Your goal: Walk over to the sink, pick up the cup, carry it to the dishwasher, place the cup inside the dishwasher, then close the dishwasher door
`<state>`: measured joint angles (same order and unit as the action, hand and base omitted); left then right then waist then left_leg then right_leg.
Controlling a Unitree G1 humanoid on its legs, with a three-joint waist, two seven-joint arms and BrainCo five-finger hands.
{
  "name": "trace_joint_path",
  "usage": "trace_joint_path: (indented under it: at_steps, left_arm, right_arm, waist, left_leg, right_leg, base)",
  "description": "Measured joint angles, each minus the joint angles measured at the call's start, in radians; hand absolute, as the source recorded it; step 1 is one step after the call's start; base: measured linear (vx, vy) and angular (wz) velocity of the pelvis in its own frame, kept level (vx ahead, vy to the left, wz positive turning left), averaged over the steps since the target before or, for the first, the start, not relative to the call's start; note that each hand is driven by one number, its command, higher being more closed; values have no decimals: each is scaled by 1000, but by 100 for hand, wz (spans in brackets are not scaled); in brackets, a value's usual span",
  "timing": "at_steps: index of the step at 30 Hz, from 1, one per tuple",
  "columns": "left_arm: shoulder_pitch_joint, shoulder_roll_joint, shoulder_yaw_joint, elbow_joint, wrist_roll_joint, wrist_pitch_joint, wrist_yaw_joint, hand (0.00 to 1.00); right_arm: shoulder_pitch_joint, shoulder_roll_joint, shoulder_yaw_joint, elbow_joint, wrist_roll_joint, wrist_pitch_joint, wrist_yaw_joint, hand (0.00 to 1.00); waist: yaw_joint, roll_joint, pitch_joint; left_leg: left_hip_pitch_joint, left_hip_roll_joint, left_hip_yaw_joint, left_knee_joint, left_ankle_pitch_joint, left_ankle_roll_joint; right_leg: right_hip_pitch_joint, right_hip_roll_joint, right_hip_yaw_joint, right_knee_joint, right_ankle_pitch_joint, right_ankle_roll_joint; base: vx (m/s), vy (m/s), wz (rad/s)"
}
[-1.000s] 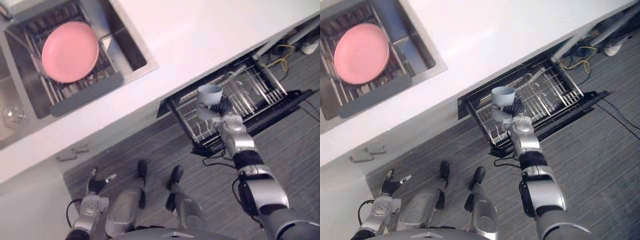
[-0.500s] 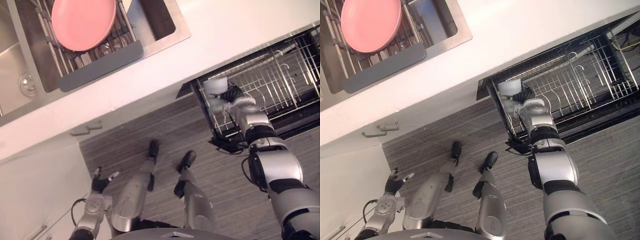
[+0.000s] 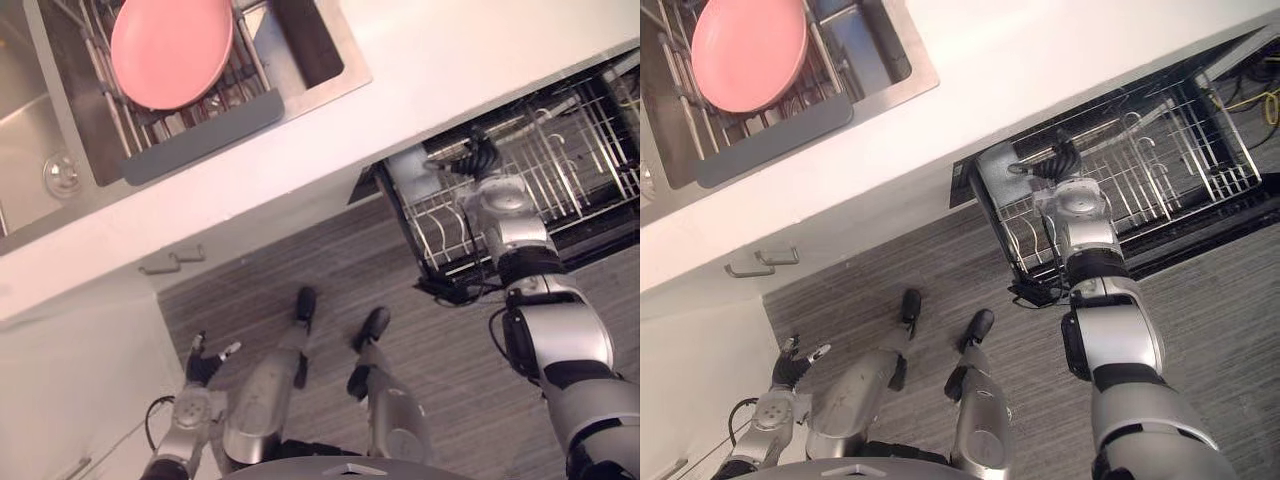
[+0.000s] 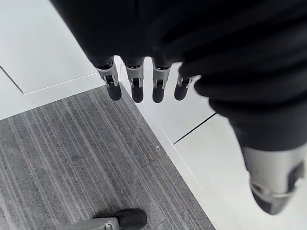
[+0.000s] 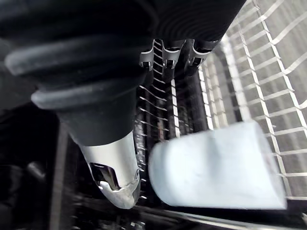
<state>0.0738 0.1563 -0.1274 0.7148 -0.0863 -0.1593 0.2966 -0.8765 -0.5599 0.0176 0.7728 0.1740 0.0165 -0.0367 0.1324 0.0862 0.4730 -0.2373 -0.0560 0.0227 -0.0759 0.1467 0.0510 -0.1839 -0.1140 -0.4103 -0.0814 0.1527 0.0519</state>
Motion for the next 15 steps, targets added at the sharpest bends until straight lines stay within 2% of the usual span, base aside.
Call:
trace_joint_path:
  at_steps: [2, 3, 6, 8, 10, 11, 13, 15]
  left_arm:
    - [14, 0, 13, 3, 1, 1, 1, 0]
    - [31, 0, 21, 3, 6, 1, 1, 0]
    - [86, -1, 80, 6, 13, 13, 1, 0]
    - [111, -6, 110, 17, 13, 23, -2, 0]
    - [134, -29, 162, 35, 13, 25, -5, 0]
    - [147, -48, 198, 47, 13, 28, -4, 0]
    - [164, -68, 232, 52, 16, 29, 1, 0]
    - [198, -86, 262, 53, 30, 33, 22, 0]
  right_arm:
    - [97, 6, -42, -122, 37, -13, 2, 0]
    - [193, 32, -85, -214, 61, -20, 4, 0]
    - [479, 169, -168, -455, 76, -37, 4, 0]
    - [644, 254, -192, -588, 77, -39, 13, 0]
    - [799, 330, -215, -711, 110, -57, 54, 0]
    - [888, 386, -230, -773, 142, -81, 92, 0]
    - [975, 444, -231, -846, 167, -107, 139, 0]
    - [1053, 511, -222, -918, 206, -127, 222, 0]
  waist:
    - [-12, -15, -13]
    - [-23, -34, -40]
    - [-63, -95, -131]
    - [-81, -117, -179]
    - [-101, -126, -235]
    - [-111, -126, -270]
    - [-126, -124, -293]
    - [-139, -123, -321]
  left_leg:
    - [12, 2, 4, 0, -4, -6]
    - [12, 3, 6, 0, -6, -9]
    - [34, 9, 22, 0, -19, -16]
    - [74, 12, 37, -1, -36, -17]
    - [107, 14, 53, -1, -55, -19]
    - [126, 16, 62, -2, -70, -23]
    - [155, 18, 69, -8, -81, -24]
    - [190, 25, 87, -8, -95, -21]
  right_leg:
    - [10, 3, 6, 0, -2, 3]
    - [10, 5, 11, 0, -5, 6]
    - [23, 8, 24, 0, -14, 8]
    - [55, 10, 43, 0, -24, 11]
    - [81, 12, 56, 0, -42, 17]
    - [95, 14, 69, 0, -48, 15]
    - [120, 16, 73, 0, -57, 9]
    - [154, 19, 77, 0, -62, 8]
  base:
    - [48, -1, -7]
    - [73, -11, -7]
    - [104, -17, -14]
    - [121, -19, -30]
    - [111, -16, -30]
    - [91, -9, -27]
    - [53, -6, -22]
    - [13, -4, -21]
